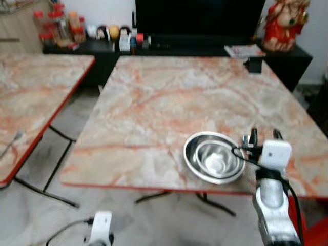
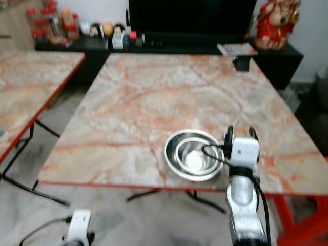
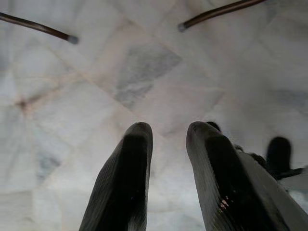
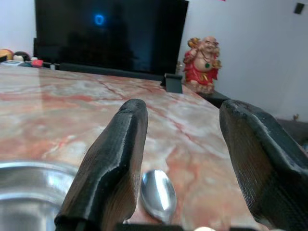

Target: Setting the table

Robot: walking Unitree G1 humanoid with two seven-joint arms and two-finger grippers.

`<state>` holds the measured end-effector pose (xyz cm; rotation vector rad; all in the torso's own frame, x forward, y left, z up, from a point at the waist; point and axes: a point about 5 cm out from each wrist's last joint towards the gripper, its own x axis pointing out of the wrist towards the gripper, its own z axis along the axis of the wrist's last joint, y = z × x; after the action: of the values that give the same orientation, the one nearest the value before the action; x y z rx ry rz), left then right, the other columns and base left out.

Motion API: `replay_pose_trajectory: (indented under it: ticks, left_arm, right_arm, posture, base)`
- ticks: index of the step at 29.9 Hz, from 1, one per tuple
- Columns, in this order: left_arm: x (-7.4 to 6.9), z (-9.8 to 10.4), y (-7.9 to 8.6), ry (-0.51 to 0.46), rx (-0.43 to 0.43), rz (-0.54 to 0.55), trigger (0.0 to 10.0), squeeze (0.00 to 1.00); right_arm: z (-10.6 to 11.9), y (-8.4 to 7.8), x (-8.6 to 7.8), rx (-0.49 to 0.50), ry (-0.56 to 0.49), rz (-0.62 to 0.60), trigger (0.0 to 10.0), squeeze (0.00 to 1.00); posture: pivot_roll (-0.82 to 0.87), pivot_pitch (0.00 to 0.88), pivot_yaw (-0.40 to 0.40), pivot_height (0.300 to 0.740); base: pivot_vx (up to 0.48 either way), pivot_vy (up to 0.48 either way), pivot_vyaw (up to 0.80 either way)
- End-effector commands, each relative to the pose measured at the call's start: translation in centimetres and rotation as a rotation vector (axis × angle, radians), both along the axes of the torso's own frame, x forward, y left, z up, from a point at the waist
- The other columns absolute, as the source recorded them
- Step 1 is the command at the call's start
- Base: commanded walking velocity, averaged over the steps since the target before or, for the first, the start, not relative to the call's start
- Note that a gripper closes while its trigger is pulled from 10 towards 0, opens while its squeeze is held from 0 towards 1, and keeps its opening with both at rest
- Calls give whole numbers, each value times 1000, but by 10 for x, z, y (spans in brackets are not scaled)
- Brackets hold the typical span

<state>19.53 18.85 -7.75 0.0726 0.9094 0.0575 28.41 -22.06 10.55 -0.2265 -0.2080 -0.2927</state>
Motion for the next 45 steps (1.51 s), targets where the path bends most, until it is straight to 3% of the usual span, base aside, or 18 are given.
replay_pose_trajectory:
  ticks: [1,15,40,45]
  left_arm:
    - [-1,-1,-4,4,-19,5,10000,0]
    - [-2,-1,-4,4,-17,7,10000,0]
    - [-2,-1,0,4,-12,12,10000,0]
    - [-3,-1,2,4,-7,13,10000,0]
  right_arm:
    - [3,-4,-2,-6,-14,-16,10000,0]
    - [9,2,1,-12,-40,7,10000,0]
    - [-3,26,-1,-3,8,96,10000,0]
    - [-24,27,-4,2,92,104,10000,0]
  posture:
    - [-104,0,16,725]
    - [-104,0,15,725]
    - [-93,0,13,725]
    - [-88,0,15,725]
  base:
    - [0,360,0]
    - [0,335,0]
    - [0,298,0]
    - [0,293,0]
